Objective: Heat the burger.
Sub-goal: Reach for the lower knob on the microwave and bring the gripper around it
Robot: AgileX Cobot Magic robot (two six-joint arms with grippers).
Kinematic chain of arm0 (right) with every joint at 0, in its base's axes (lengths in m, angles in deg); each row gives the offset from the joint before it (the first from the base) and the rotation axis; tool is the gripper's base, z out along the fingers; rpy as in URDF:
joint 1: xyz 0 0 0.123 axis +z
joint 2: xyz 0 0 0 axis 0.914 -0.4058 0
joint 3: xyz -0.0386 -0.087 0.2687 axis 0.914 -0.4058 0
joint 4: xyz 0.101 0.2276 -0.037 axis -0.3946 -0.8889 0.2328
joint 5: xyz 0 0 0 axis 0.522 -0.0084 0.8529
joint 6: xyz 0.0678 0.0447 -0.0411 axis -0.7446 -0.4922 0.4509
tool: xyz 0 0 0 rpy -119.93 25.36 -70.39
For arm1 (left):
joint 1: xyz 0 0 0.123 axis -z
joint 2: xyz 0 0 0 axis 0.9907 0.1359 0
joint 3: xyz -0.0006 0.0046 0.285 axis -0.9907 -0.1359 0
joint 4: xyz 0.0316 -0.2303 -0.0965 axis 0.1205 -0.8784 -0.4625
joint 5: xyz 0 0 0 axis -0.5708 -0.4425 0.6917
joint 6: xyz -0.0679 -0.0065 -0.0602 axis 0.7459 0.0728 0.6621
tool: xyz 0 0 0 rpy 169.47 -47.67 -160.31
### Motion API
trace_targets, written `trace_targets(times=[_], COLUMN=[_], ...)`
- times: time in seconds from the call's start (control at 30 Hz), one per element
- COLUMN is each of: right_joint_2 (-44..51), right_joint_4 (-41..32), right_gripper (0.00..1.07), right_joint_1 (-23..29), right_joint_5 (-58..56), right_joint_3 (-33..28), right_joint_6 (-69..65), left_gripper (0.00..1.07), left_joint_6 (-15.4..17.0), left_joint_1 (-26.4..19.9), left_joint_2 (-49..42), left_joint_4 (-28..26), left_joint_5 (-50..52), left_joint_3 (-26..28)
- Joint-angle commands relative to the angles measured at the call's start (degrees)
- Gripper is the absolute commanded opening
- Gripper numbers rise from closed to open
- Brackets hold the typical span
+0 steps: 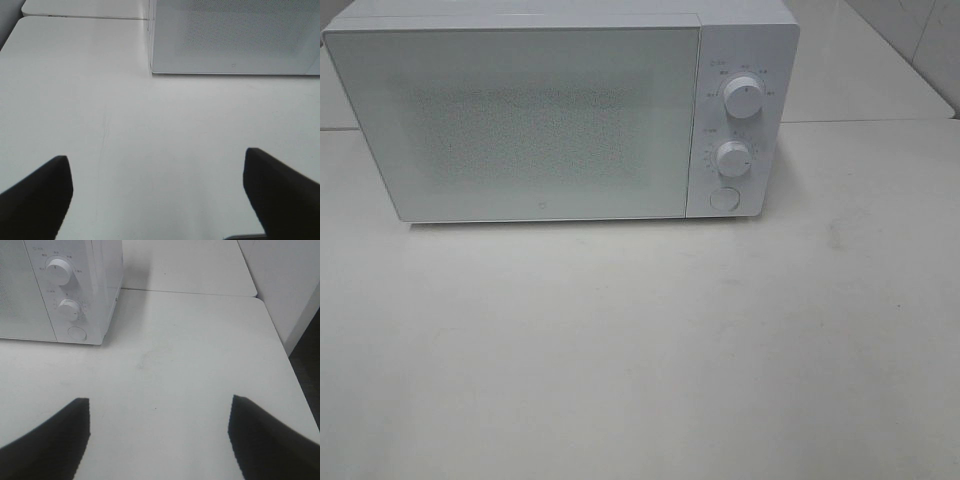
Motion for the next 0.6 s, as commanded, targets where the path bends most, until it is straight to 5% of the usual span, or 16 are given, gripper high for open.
trace_targets(times=[0.03, 0.6], right_joint_2=[-4.6, -25.4], right_joint_4=[0.2, 0.2], right_gripper=[0.75, 0.75], right_joint_1=[-0.3, -0.3], right_joint_5=[5.9, 26.2], right_joint_3=[0.5, 0.5], right_joint_6=[-0.9, -1.1], left_gripper=[0.85, 0.85], left_joint_6=[0.1, 0.1], left_joint_1=[0.0, 0.0], left_joint_2=[-1.4, -1.4], left_joint_4=[-0.4, -0.4], left_joint_5=[0.7, 0.7], left_joint_3=[-0.2, -0.2])
